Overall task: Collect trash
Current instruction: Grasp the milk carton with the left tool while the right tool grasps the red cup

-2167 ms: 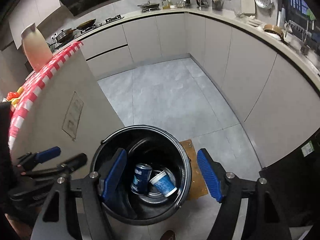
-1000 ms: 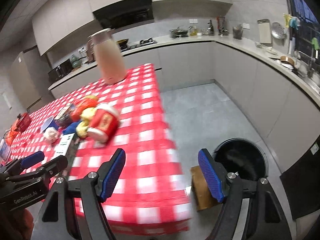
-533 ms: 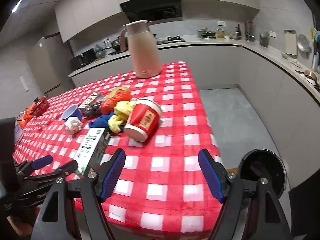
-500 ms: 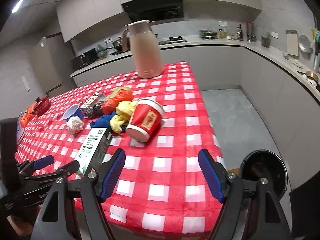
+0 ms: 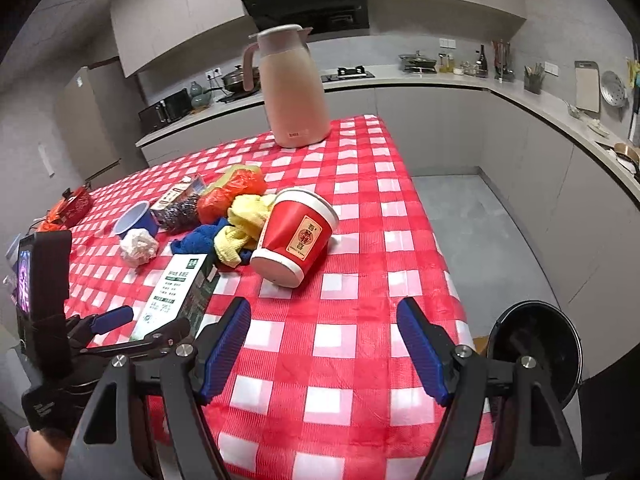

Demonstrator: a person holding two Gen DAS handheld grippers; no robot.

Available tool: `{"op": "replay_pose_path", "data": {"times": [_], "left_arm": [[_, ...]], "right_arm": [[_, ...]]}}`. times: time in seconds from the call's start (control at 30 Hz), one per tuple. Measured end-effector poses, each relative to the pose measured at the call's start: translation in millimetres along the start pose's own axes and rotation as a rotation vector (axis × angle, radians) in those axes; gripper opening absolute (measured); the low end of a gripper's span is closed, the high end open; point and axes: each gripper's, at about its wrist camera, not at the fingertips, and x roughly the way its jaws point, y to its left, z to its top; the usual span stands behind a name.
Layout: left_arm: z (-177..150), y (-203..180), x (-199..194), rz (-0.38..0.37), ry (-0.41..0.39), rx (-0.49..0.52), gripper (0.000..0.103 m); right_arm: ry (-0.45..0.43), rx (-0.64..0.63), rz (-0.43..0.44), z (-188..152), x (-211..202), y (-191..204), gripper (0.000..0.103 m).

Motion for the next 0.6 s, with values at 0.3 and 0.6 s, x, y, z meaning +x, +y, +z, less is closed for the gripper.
{"op": "replay_pose_path", "data": {"times": [0.3, 0.6], "left_arm": [[-4, 11, 6, -0.081, -0.008, 0.02, 0.056], [5, 25, -18, -0.099, -0.084, 0.006, 0.056]], "right_arm": [[0.03, 0.032, -0.018, 2, 30, 18, 0.077], [0.06, 0.016, -0.038, 6, 50, 34, 0.077]]}}
